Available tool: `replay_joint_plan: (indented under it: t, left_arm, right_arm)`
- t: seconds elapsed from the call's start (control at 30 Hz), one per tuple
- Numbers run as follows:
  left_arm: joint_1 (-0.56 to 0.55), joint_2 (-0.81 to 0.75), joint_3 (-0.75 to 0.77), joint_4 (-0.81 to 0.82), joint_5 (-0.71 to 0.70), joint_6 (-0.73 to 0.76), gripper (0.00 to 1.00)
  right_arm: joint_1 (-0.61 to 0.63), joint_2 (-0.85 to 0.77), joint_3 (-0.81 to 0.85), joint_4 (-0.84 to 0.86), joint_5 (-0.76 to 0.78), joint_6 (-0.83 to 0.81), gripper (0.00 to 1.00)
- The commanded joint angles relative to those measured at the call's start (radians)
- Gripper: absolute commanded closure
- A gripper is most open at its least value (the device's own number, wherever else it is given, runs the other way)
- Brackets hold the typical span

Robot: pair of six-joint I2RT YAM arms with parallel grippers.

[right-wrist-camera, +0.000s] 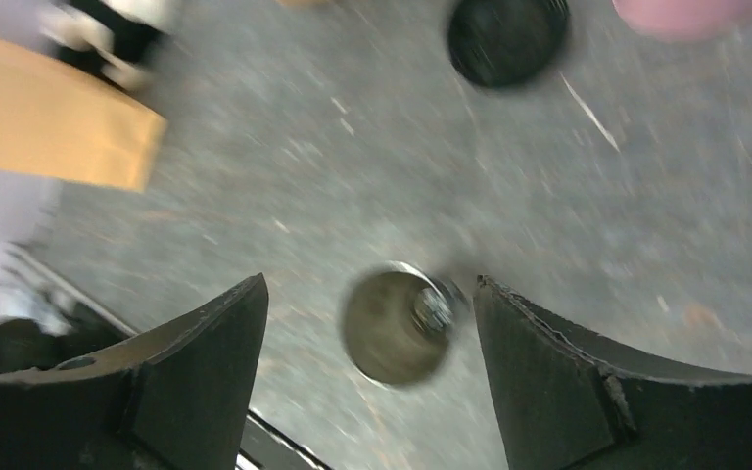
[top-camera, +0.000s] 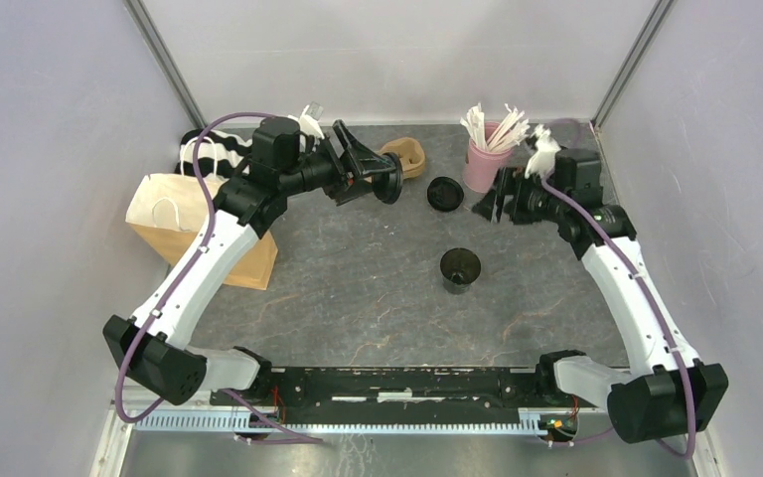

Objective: Pack the takeout coffee

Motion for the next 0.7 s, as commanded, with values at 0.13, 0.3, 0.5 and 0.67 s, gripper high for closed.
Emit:
replay_joint_plan:
  t: [0.13, 0.3, 0.5, 0.67]
  left_arm:
    - [0.005, -0.016, 0.000, -0.065, -0.002, 0.119, 0.19]
    - [0.002, -0.010, -0.024, -0.065, 0.014, 0.128, 0.19]
    - [0.002, -0.024, -0.043, -0.065, 0.013, 0.127, 0.19]
    - [0.003, -0.050, -0.070, -0.067, 0.008, 0.124, 0.19]
  right_arm:
    - [0.027, 0.035, -0.205, -0.218, 0.179, -0.275, 0.15]
    - [0.130, 0.073, -0.264, -0.125, 0.264, -0.252, 0.18]
    - [0.241, 0.168, -0.265, -0.070, 0.425, -0.156, 0.32]
    - [0.285, 0.217, -0.266, -0.036, 0.511, -0.126, 0.44]
